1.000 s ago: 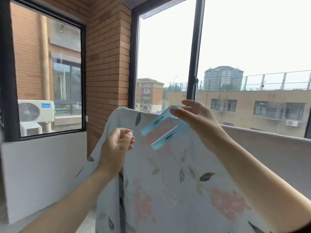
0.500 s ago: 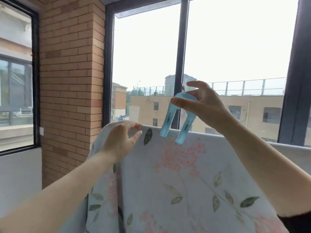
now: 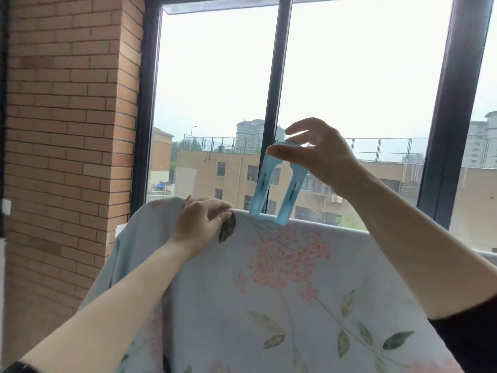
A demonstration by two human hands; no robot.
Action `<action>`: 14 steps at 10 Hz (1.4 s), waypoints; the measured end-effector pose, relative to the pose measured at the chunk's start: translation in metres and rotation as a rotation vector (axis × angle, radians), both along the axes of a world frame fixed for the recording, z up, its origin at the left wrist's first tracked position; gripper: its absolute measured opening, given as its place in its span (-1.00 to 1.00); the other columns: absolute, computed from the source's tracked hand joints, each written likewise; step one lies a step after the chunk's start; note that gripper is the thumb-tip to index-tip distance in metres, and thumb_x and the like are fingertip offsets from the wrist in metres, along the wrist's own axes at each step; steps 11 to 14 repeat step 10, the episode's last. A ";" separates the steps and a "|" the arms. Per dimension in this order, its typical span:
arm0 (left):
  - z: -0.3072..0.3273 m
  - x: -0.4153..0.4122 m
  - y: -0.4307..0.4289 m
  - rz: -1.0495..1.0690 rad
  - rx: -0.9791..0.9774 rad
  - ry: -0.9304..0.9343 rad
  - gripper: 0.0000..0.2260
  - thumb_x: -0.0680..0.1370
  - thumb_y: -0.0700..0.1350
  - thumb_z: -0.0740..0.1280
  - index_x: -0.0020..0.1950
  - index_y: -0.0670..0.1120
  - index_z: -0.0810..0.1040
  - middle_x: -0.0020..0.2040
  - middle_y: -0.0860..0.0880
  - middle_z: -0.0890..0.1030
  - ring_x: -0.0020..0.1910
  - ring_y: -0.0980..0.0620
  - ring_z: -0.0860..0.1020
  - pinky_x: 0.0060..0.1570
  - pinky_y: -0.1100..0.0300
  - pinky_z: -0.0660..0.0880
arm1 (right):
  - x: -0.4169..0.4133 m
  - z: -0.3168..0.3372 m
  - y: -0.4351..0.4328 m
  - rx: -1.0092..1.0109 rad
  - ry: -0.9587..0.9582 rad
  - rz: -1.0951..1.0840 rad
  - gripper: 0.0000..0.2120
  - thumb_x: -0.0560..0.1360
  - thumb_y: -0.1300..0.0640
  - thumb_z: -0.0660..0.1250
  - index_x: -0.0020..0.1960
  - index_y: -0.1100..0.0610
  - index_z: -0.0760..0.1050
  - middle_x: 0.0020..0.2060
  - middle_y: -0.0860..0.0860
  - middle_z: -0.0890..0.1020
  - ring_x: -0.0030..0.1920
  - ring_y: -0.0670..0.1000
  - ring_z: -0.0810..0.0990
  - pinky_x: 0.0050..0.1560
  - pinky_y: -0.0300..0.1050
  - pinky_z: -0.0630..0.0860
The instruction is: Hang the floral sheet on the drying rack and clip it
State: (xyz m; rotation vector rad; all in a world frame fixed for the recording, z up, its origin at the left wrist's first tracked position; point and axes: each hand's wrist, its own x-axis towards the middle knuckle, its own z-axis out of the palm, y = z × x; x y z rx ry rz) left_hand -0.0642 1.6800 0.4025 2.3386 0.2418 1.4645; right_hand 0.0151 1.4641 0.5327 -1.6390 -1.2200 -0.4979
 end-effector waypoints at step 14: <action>-0.009 0.006 -0.002 -0.002 -0.001 -0.066 -0.83 0.52 -0.09 0.38 0.09 -0.04 0.66 0.04 -0.01 0.65 0.05 0.04 0.42 0.35 -0.12 0.26 | 0.030 -0.037 0.035 -0.207 0.002 -0.012 -0.26 0.26 -0.36 0.35 0.31 0.02 0.40 0.30 -0.03 0.50 0.28 -0.05 0.47 0.29 -0.07 0.40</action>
